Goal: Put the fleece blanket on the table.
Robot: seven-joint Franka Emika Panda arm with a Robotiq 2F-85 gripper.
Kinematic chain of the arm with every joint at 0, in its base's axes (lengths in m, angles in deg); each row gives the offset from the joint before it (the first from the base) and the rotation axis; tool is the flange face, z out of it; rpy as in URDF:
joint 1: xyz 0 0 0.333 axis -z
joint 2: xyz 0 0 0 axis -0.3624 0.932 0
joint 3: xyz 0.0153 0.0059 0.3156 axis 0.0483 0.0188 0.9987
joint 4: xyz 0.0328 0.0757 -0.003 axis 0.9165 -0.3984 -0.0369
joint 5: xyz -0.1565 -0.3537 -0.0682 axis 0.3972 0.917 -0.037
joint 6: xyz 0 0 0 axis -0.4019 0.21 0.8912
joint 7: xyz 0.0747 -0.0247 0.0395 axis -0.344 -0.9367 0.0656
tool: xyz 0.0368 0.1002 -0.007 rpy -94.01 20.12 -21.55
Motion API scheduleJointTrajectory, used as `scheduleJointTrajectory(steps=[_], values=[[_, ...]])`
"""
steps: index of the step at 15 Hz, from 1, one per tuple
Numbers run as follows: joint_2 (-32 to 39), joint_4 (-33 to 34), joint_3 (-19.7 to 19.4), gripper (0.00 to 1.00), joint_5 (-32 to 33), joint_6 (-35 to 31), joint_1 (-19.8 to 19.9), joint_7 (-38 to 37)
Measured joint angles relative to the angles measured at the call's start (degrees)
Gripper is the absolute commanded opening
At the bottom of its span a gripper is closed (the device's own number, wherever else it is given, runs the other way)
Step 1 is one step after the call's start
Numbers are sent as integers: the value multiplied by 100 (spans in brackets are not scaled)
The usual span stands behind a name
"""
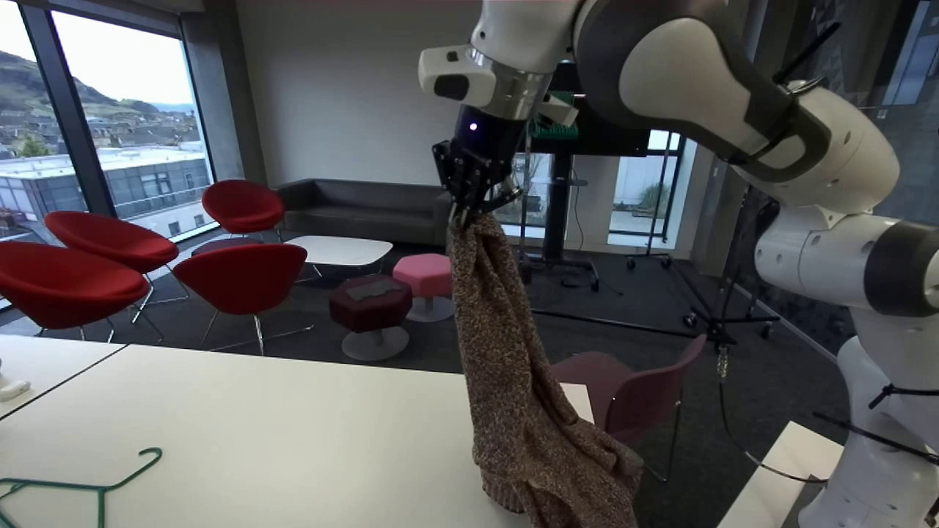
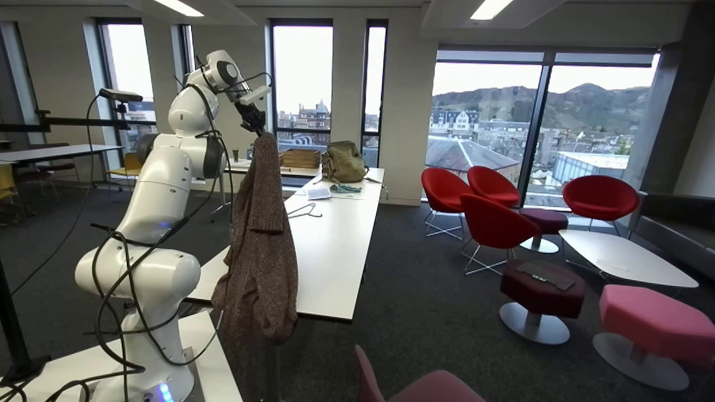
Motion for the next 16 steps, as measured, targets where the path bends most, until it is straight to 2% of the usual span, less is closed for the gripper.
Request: scheduleJointTrajectory(steps=[4,9,12,14,16], values=[[570,62,-447,3,-1098,-1308,155,471],[1695,283,-503,3,-2737,-2250,778,1131],[2307,490,-402,3,-3576,-2181,1102,1382],[2482,548,-494,3,-3606,-1527,1082,1155],[2493,632,-639,3,-3586,-719,903,784]])
